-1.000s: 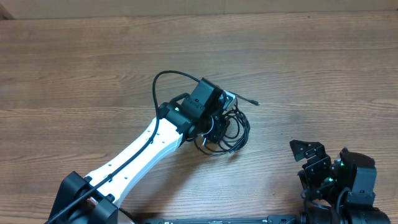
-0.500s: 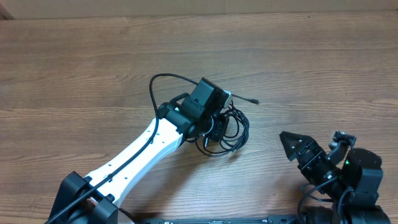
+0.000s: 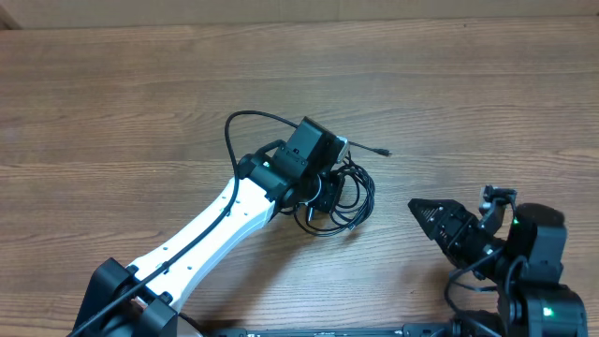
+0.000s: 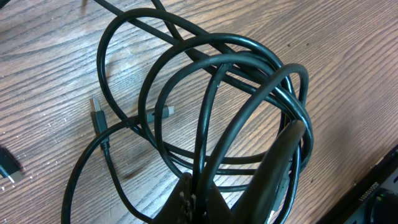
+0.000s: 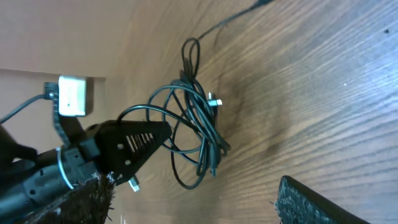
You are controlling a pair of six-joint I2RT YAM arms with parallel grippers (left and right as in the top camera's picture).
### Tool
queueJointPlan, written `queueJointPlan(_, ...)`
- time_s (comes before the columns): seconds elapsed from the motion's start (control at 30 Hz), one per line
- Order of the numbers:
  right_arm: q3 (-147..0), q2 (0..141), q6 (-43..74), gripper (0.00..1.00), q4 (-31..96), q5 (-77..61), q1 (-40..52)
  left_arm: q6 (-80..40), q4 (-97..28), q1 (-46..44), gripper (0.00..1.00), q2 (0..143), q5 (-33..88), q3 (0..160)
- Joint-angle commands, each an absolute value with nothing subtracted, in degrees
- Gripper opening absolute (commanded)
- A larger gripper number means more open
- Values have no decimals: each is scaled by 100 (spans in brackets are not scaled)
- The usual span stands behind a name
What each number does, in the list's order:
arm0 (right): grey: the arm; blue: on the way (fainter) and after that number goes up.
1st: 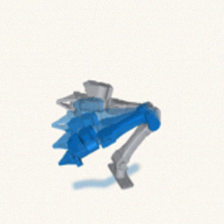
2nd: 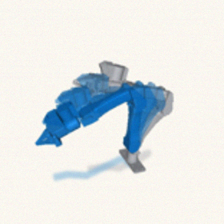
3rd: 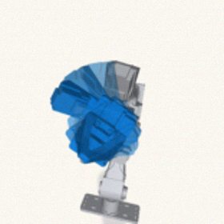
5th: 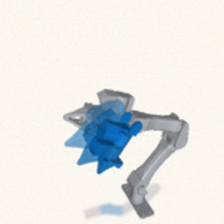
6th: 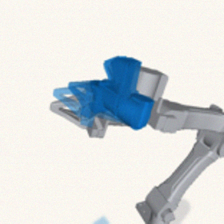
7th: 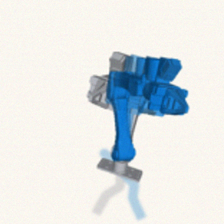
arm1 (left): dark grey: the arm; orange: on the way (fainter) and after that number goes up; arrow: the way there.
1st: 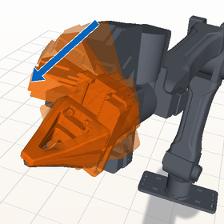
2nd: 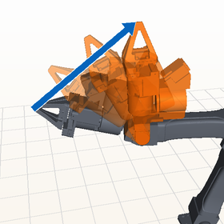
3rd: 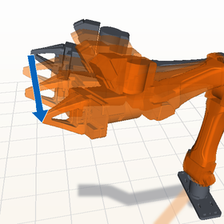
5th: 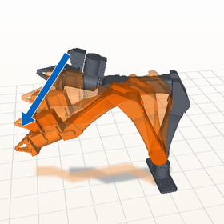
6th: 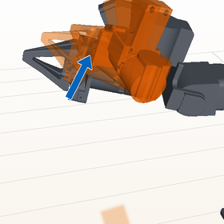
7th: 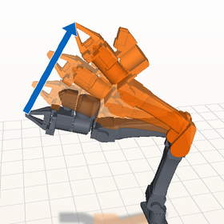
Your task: Untangle cables
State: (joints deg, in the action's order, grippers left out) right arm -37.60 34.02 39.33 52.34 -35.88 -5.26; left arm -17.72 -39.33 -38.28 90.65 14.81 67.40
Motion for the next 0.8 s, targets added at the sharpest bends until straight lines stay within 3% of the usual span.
queueJointPlan(0.0,-3828,3535,3846,83,5210,-3870,-517,-1822,-3916,-3861,4,8971,1647,6825)
queueJointPlan(0.13,-3649,3588,3850,77,5183,-3992,-333,-1817,-3916,-3861,4,8971,1643,6825)
queueJointPlan(0.37,-2961,3588,3940,76,4477,-4235,266,-1796,-3979,-3857,4,8971,1656,6825)
queueJointPlan(0.5,-2700,3588,4364,66,3684,-4318,609,-1505,-4283,-3854,4,8971,1658,6825)
queueJointPlan(0.77,-2477,3618,4563,56,2672,-4191,1251,-1096,-4429,-3854,4,8971,1651,6825)
